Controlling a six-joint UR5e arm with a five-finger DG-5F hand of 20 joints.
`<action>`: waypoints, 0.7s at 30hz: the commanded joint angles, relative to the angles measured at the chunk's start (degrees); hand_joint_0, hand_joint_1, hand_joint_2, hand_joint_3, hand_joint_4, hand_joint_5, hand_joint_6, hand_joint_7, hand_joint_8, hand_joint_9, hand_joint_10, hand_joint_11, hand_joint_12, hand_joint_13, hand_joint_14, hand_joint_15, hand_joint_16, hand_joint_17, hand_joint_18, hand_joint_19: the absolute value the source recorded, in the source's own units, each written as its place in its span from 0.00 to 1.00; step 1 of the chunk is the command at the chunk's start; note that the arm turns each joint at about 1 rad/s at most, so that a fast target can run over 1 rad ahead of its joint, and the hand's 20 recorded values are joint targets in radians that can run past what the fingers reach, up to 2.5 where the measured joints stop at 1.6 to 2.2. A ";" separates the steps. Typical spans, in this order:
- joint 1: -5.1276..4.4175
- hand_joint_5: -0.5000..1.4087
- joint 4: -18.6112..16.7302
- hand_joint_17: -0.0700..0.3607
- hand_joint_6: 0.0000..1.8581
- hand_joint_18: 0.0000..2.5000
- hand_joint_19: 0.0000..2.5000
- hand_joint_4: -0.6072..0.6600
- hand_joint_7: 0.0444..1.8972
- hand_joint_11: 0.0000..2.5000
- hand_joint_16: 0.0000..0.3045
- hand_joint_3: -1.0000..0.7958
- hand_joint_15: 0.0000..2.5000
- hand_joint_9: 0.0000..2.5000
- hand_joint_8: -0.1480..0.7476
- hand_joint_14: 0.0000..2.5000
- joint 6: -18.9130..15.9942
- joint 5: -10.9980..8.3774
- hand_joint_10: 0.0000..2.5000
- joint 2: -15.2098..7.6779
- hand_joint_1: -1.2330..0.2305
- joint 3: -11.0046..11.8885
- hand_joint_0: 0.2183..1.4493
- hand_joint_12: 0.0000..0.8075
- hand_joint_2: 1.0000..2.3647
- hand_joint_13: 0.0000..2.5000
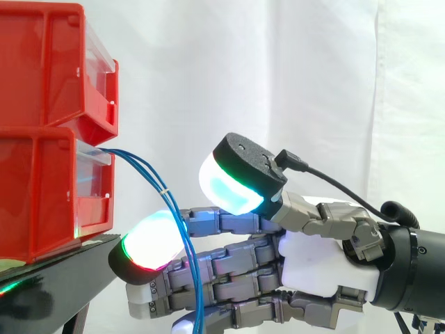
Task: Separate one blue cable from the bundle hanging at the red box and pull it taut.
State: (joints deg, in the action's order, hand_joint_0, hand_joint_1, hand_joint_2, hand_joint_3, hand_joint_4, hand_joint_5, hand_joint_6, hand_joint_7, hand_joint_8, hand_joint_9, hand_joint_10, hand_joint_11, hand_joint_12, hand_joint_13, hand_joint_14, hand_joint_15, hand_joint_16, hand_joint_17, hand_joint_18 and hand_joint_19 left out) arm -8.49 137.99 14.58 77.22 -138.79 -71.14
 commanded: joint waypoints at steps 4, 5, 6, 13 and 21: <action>-0.04 0.18 0.08 0.41 0.27 0.19 0.23 0.70 0.54 0.14 0.16 0.28 0.07 0.23 0.47 0.00 -0.08 0.04 0.01 0.01 0.45 0.04 0.30 0.41 0.00 0.16; -0.04 0.18 0.00 0.41 0.27 0.19 0.23 0.69 0.55 0.14 0.16 0.28 0.08 0.23 0.48 0.00 -0.08 0.04 0.00 0.01 0.45 0.04 0.30 0.41 0.00 0.17; -0.04 0.19 0.00 0.41 0.27 0.20 0.23 0.68 0.56 0.14 0.16 0.28 0.08 0.24 0.48 0.00 -0.08 0.04 0.01 0.01 0.46 0.04 0.31 0.40 0.00 0.17; 0.14 0.19 0.79 0.41 0.27 0.21 0.24 0.66 0.59 0.15 0.16 0.29 0.09 0.25 0.49 0.00 -0.17 0.48 0.01 0.36 0.50 0.04 0.30 0.41 0.00 0.19; 0.31 0.20 1.05 0.41 0.27 0.22 0.24 0.63 0.65 0.16 0.16 0.30 0.10 0.27 0.49 0.00 -0.17 0.92 0.01 0.45 0.53 0.04 0.32 0.40 0.00 0.20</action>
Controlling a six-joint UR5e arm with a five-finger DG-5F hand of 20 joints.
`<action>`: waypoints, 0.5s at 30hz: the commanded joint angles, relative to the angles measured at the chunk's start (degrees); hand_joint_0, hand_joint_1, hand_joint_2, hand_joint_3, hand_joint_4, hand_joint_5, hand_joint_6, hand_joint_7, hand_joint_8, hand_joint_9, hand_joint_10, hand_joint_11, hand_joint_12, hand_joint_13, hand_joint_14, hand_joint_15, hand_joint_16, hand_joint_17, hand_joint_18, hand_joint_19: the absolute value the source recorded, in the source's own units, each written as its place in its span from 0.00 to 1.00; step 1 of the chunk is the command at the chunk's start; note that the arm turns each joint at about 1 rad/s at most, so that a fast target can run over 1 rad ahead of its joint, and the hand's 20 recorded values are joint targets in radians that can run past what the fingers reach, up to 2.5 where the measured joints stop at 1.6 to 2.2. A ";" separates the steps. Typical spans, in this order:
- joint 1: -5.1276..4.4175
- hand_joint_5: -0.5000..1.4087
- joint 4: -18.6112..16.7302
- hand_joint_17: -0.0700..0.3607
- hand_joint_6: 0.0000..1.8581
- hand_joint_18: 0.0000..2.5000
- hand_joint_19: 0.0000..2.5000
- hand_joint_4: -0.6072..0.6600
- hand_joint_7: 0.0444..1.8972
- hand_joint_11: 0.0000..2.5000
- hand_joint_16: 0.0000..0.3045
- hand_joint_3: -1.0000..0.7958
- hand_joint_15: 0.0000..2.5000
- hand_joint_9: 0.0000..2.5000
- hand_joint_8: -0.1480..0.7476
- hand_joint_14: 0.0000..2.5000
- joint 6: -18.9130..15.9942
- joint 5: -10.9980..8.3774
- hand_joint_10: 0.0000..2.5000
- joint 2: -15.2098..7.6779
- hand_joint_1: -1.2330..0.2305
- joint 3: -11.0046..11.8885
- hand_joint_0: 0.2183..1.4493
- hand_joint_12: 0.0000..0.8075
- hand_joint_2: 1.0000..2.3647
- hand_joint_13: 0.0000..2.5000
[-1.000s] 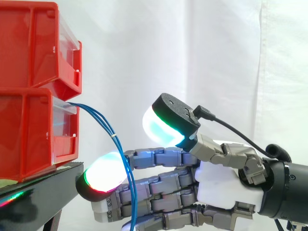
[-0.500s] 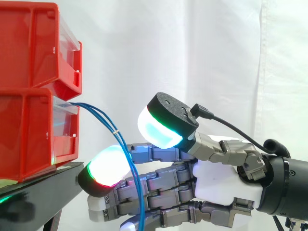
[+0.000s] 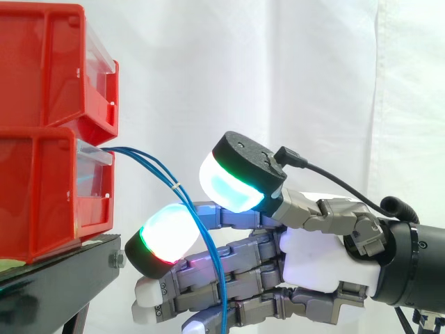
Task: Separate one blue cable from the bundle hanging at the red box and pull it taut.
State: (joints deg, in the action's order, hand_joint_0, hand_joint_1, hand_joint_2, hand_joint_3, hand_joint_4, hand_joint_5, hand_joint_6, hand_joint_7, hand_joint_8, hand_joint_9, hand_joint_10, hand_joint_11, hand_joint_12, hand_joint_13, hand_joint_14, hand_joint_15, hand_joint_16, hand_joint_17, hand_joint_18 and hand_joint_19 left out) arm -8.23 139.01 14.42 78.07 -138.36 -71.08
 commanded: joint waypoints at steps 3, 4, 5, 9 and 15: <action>0.23 0.21 0.12 0.41 0.27 0.23 0.24 0.62 0.67 0.17 0.16 0.31 0.10 0.28 0.50 0.00 0.00 0.15 0.01 0.02 0.54 0.77 0.34 0.40 0.00 0.21; 0.32 0.21 0.30 0.41 0.27 0.23 0.24 0.61 0.68 0.16 0.16 0.31 0.09 0.28 0.50 0.00 0.09 0.59 0.01 0.19 0.54 1.03 0.34 0.40 0.00 0.21; 0.32 0.21 0.30 0.41 0.27 0.23 0.24 0.61 0.69 0.17 0.16 0.32 0.10 0.29 0.50 0.00 0.09 0.76 0.01 0.37 0.55 1.03 0.34 0.40 0.01 0.21; 0.32 0.21 0.39 0.41 0.28 0.23 0.23 0.61 0.69 0.17 0.15 0.33 0.10 0.29 0.50 0.00 0.09 1.03 0.01 0.72 0.54 1.03 0.35 0.40 0.01 0.22; 0.41 0.20 1.62 0.41 0.33 0.24 0.23 0.62 0.64 0.18 0.15 0.36 0.10 0.31 0.50 0.00 0.17 1.20 0.01 1.69 0.53 1.03 0.35 0.40 0.01 0.23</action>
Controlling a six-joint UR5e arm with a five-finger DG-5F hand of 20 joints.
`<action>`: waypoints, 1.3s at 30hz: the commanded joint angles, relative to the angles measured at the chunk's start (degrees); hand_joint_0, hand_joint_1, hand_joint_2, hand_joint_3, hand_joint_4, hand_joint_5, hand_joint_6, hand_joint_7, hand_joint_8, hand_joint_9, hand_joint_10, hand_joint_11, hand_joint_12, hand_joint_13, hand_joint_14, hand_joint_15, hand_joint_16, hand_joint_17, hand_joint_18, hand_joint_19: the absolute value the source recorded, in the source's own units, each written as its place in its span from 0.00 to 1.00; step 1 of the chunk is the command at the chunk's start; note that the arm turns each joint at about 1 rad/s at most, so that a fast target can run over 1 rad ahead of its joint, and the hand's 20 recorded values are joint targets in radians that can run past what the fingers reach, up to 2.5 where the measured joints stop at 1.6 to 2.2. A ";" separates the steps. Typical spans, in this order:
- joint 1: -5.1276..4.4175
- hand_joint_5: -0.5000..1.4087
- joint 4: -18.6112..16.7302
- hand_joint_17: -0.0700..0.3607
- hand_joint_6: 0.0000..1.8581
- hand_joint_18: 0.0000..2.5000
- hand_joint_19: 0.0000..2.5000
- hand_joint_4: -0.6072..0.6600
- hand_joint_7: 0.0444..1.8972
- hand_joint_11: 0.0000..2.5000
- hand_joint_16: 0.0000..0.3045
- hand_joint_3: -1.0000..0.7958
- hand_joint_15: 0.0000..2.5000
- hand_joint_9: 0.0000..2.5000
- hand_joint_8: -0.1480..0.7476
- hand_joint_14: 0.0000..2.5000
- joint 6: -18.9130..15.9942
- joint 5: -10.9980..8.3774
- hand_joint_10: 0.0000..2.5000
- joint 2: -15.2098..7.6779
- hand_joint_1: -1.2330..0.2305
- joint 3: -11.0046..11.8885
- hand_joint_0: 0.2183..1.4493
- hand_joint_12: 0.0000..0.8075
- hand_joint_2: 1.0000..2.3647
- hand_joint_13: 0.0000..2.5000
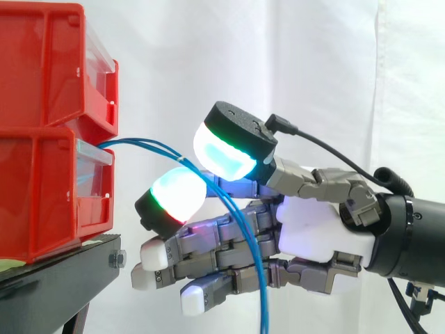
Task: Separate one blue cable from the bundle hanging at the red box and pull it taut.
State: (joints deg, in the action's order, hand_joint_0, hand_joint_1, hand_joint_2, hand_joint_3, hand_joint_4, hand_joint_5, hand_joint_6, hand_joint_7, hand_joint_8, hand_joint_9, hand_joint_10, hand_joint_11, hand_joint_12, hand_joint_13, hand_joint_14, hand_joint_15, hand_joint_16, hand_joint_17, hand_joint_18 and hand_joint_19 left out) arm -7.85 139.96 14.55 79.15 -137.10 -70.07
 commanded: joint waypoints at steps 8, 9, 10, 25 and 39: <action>0.02 0.19 4.44 0.41 0.39 0.25 0.23 0.63 0.56 0.20 0.15 0.43 0.11 0.32 0.52 0.00 0.39 0.13 0.01 2.19 0.50 0.02 0.33 0.40 0.02 0.24; 0.11 0.19 4.80 0.41 0.39 0.25 0.23 0.64 0.56 0.21 0.15 0.44 0.12 0.32 0.52 0.00 0.48 0.13 0.01 2.37 0.50 0.02 0.33 0.41 0.02 0.24; 0.02 0.19 5.76 0.41 0.39 0.25 0.23 0.64 0.56 0.21 0.15 0.43 0.12 0.32 0.52 0.00 0.57 0.22 0.01 2.45 0.50 0.02 0.33 0.41 0.02 0.24; 0.02 0.17 12.71 0.41 0.42 0.25 0.23 0.65 0.52 0.25 0.15 0.42 0.13 0.32 0.52 0.01 4.44 0.22 0.01 4.48 0.41 0.02 0.34 0.41 0.02 0.25; -0.06 0.15 21.14 0.41 0.45 0.26 0.22 0.63 0.49 0.30 0.15 0.40 0.13 0.32 0.53 0.01 4.96 -0.14 0.01 6.76 0.34 0.02 0.37 0.42 0.01 0.26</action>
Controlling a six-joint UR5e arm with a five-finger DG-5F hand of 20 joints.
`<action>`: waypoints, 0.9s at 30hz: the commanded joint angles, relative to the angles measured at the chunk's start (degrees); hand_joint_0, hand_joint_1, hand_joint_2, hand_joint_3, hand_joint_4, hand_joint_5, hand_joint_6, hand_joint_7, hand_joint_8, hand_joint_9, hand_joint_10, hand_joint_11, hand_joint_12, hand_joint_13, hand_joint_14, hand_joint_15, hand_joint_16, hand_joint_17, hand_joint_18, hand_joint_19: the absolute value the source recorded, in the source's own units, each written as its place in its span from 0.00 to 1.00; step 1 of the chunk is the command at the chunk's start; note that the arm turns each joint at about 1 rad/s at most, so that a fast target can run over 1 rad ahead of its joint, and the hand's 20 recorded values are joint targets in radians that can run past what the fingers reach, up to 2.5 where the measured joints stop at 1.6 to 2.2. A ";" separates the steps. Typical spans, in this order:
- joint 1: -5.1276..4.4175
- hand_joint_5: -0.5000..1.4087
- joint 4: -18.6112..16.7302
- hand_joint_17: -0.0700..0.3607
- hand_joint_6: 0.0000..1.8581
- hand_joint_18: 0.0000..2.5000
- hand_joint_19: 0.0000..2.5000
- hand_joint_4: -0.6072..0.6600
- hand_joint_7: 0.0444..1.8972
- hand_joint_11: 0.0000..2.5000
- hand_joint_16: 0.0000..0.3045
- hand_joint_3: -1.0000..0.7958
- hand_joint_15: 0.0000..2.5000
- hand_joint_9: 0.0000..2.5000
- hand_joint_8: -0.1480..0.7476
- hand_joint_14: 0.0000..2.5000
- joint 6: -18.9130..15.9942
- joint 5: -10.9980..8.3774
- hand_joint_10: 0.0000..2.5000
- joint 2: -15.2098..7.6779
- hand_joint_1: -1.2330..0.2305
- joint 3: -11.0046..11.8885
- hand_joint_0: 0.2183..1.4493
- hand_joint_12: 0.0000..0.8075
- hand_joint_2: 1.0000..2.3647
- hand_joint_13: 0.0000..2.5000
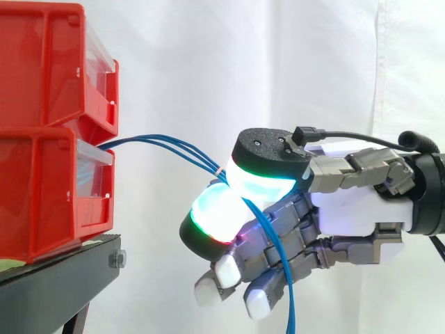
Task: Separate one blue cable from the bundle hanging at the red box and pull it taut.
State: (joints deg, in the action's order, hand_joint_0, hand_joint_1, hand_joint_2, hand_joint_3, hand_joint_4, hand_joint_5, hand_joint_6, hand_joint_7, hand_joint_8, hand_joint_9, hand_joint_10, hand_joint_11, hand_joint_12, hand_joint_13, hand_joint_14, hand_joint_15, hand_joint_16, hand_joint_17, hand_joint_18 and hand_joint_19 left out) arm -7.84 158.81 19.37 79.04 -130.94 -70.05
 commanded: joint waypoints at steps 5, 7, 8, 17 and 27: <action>-0.07 0.15 3.88 0.41 0.45 0.26 0.22 0.62 0.46 0.31 0.15 0.36 0.13 0.32 0.52 0.01 0.14 -0.02 0.01 1.13 0.34 0.00 0.39 0.42 0.01 0.26; -0.07 0.15 4.14 0.41 0.45 0.26 0.22 0.62 0.46 0.31 0.15 0.34 0.14 0.32 0.52 0.01 0.14 -0.11 0.01 1.39 0.33 0.00 0.41 0.42 0.01 0.26; -0.07 0.15 4.23 0.41 0.45 0.27 0.22 0.62 0.45 0.32 0.15 0.32 0.14 0.32 0.51 0.01 0.14 -0.11 0.01 1.48 0.33 0.00 0.41 0.42 0.01 0.26; 0.10 0.15 5.81 0.41 0.46 0.27 0.23 0.63 0.46 0.33 0.15 0.28 0.14 0.34 0.52 0.01 0.32 -0.28 0.01 2.45 0.35 0.00 0.31 0.41 0.00 0.27; 0.45 0.16 6.07 0.40 0.45 0.27 0.24 0.60 0.49 0.32 0.15 0.31 0.15 0.36 0.52 0.01 0.40 -0.37 0.01 3.06 0.45 0.00 0.34 0.41 0.00 0.28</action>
State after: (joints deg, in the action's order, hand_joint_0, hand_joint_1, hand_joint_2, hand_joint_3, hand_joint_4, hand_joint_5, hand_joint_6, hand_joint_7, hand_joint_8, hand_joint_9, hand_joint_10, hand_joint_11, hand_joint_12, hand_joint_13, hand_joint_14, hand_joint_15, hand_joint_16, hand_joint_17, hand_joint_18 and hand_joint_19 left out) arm -7.46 164.87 19.72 78.73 -128.24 -70.05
